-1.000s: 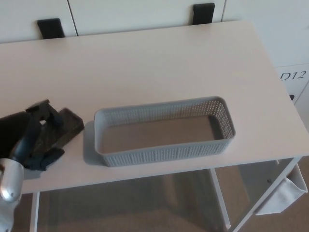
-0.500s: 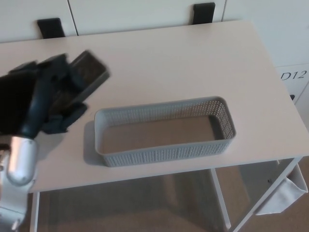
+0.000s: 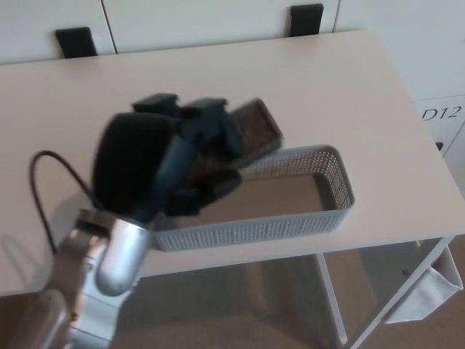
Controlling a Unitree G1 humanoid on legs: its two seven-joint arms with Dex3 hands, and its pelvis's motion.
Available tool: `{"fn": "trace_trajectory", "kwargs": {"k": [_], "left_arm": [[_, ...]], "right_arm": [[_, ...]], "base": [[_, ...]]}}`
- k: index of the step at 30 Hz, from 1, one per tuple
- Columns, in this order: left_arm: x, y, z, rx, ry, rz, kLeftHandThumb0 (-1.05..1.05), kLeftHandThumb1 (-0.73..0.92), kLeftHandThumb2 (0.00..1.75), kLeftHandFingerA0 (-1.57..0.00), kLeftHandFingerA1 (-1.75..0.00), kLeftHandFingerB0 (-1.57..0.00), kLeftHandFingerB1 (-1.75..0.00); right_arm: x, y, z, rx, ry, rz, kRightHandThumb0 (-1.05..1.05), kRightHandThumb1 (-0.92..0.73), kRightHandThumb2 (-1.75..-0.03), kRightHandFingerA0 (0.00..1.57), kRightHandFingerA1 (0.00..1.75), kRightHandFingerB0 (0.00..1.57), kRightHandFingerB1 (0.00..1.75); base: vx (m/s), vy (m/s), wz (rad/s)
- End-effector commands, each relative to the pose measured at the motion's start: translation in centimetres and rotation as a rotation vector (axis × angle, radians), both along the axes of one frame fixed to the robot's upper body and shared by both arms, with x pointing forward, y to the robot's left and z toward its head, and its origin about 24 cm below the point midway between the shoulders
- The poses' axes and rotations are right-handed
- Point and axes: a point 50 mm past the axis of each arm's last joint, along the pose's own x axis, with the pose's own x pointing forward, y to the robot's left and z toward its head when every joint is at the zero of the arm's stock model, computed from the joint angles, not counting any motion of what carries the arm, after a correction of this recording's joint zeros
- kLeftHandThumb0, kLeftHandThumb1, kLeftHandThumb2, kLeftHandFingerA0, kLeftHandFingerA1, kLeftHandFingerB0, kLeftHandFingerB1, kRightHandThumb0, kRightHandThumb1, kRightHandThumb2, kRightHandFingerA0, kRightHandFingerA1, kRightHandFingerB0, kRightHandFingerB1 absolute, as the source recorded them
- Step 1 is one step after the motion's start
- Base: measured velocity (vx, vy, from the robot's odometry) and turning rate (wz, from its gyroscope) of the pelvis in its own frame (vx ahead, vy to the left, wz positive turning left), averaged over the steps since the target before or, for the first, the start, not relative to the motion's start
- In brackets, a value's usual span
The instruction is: The robot walks towards a desk on which an eraser is kept on the left hand side and a container is kept on the right hand side. The robot picks up the eraser using its left hand and places it in the container.
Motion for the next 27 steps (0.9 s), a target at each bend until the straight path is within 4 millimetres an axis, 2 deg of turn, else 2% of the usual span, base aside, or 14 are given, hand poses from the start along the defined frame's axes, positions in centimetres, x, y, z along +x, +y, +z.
{"fn": "trace_trajectory", "kwargs": {"k": [1, 2, 5, 6, 9, 10, 11, 14, 15, 16, 17, 19, 20, 27], "left_arm": [[0.5, -0.7, -1.3, 0.091, 0.046, 0.026, -0.41, 0.76, 0.62, -1.15, -1.68, -0.70, -0.50], [1.0, -0.8, -2.2, 0.125, 0.066, 0.016, -0.41, 0.60, 1.00, -1.37, -1.43, -0.69, -0.70], [1.6, -1.0, -3.0, 0.156, 0.060, 0.019, -0.41, 0.61, 1.02, -1.36, -1.40, -0.65, -0.68], [1.8, -1.1, -3.2, 0.167, 0.062, 0.013, -0.46, 0.75, 0.70, -1.09, -1.64, -0.75, -0.54], [2.3, -1.0, -3.3, 0.162, 0.106, -0.019, -0.43, 0.76, 0.62, -0.94, -1.53, -0.70, -0.59], [2.7, -0.8, -3.2, 0.208, 0.176, -0.036, -0.53, 0.69, 0.60, -0.30, -0.81, -0.29, -0.36], [2.8, -0.6, -3.5, 0.285, 0.212, -0.025, -0.86, 0.50, 0.83, 0.00, 0.00, 0.00, -0.12], [2.9, -0.5, -3.4, 0.311, 0.236, -0.036, -0.94, 0.59, 0.59, 0.00, 0.00, 0.00, 0.00], [2.9, -0.5, -3.3, 0.339, 0.240, -0.037, -0.98, 0.50, 0.89, 0.00, 0.00, 0.00, -0.07], [2.9, -0.4, -3.3, 0.353, 0.243, -0.038, -1.00, 0.63, 0.62, 0.00, 0.00, 0.00, 0.00], [2.7, -0.3, -3.4, 0.363, 0.238, -0.035, -0.99, 0.52, 0.93, 0.00, 0.00, 0.00, -0.07], [2.6, -0.3, -3.4, 0.367, 0.238, -0.034, -0.99, 0.52, 0.93, 0.00, 0.00, 0.00, -0.07], [2.5, -0.2, -3.4, 0.378, 0.235, -0.033, -1.00, 0.65, 0.61, 0.00, 0.00, 0.00, 0.00], [1.6, 0.1, -2.9, 0.380, 0.200, -0.042, -1.02, 0.72, 0.64, 0.00, 0.00, 0.00, 0.00]], "right_arm": [[-0.1, -0.4, 0.1, -0.018, 0.005, 0.010, -0.32, -0.56, -0.57, 0.57, 0.41, 0.43, 0.37], [0.0, -0.3, 0.2, -0.028, 0.007, 0.017, -0.32, -0.56, -0.57, 0.57, 0.41, 0.43, 0.37], [0.2, -0.2, 0.5, -0.034, 0.003, 0.029, -0.33, -0.57, -0.57, 0.55, 0.40, 0.44, 0.36], [0.2, -0.2, 0.5, -0.035, 0.004, 0.027, -0.33, -0.56, -0.57, 0.55, 0.40, 0.44, 0.36], [0.3, -0.2, 0.5, -0.038, 0.000, 0.029, -0.32, -0.57, -0.57, 0.54, 0.40, 0.43, 0.36], [0.7, -0.1, 0.7, -0.041, -0.009, 0.029, -0.32, -0.57, -0.57, 0.55, 0.40, 0.44, 0.37], [0.6, -0.1, 0.8, -0.050, -0.009, 0.041, -0.32, -0.57, -0.57, 0.55, 0.40, 0.44, 0.36], [0.8, -0.2, 0.9, -0.058, -0.006, 0.042, -0.32, -0.57, -0.57, 0.54, 0.39, 0.43, 0.36], [0.8, -0.2, 0.9, -0.060, -0.005, 0.045, -0.32, -0.58, -0.58, 0.53, 0.39, 0.43, 0.36], [0.8, -0.2, 0.9, -0.059, -0.003, 0.048, -0.33, -0.58, -0.58, 0.54, 0.39, 0.43, 0.36], [0.8, -0.2, 0.8, -0.059, 0.001, 0.055, -0.33, -0.58, -0.58, 0.54, 0.39, 0.43, 0.36], [0.8, -0.1, 0.8, -0.060, 0.003, 0.059, -0.33, -0.58, -0.58, 0.54, 0.39, 0.43, 0.36], [0.8, -0.1, 0.8, -0.060, 0.004, 0.062, -0.33, -0.58, -0.58, 0.54, 0.39, 0.43, 0.36], [0.8, 0.0, 0.7, -0.061, 0.002, 0.073, -0.33, -0.58, -0.58, 0.54, 0.39, 0.44, 0.36]], "base": [[0.00, 0.000, 0.00], [0.00, 0.000, 0.00], [0.00, 0.000, 0.00], [0.00, 0.000, 0.00], [0.00, 0.000, 0.00], [0.00, 0.000, 0.00], [0.00, 0.000, 0.00], [0.00, 0.000, 0.00], [0.00, 0.000, 0.00], [0.00, 0.000, 0.00], [0.00, 0.000, 0.00], [0.00, 0.000, 0.00], [0.00, 0.000, 0.00], [0.00, 0.000, 0.00]]}}
